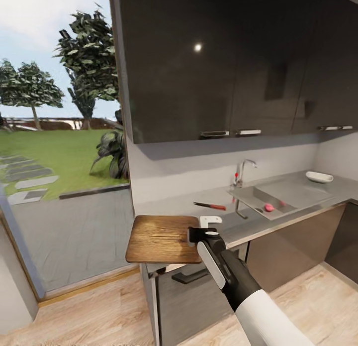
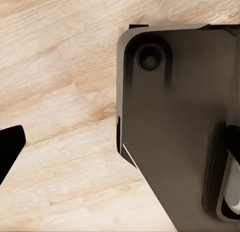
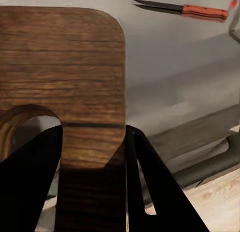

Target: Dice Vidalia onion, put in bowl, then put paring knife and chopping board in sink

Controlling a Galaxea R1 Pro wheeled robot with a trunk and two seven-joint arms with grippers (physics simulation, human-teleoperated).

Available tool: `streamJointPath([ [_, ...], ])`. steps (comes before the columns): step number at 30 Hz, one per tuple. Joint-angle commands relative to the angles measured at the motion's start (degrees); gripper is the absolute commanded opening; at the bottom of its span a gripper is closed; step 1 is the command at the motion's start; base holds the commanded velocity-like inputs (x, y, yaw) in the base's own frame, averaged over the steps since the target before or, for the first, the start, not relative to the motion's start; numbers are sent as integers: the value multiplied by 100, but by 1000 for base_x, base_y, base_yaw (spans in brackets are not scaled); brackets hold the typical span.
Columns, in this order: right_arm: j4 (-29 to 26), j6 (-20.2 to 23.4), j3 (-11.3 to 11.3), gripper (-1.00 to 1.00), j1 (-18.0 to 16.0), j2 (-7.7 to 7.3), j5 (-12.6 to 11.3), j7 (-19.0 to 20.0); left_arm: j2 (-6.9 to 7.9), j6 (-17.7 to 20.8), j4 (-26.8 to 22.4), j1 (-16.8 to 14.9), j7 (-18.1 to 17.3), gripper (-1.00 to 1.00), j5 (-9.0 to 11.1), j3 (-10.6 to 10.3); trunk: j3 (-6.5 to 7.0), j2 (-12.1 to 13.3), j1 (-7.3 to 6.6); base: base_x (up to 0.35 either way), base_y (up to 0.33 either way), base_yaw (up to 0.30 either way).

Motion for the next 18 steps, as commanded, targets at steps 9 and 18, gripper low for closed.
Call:
streamJointPath([
  [9, -1, 5, 15, -100, -4, -2, -50, -59, 0, -9, -7, 4, 5, 100, 1, 10, 27, -3, 2, 0, 0, 251],
  [18, -4, 5, 20, -100, -4, -2, -47, -59, 0, -9, -7, 4, 6, 100, 1, 10, 55, -3, 2, 0, 0, 243],
])
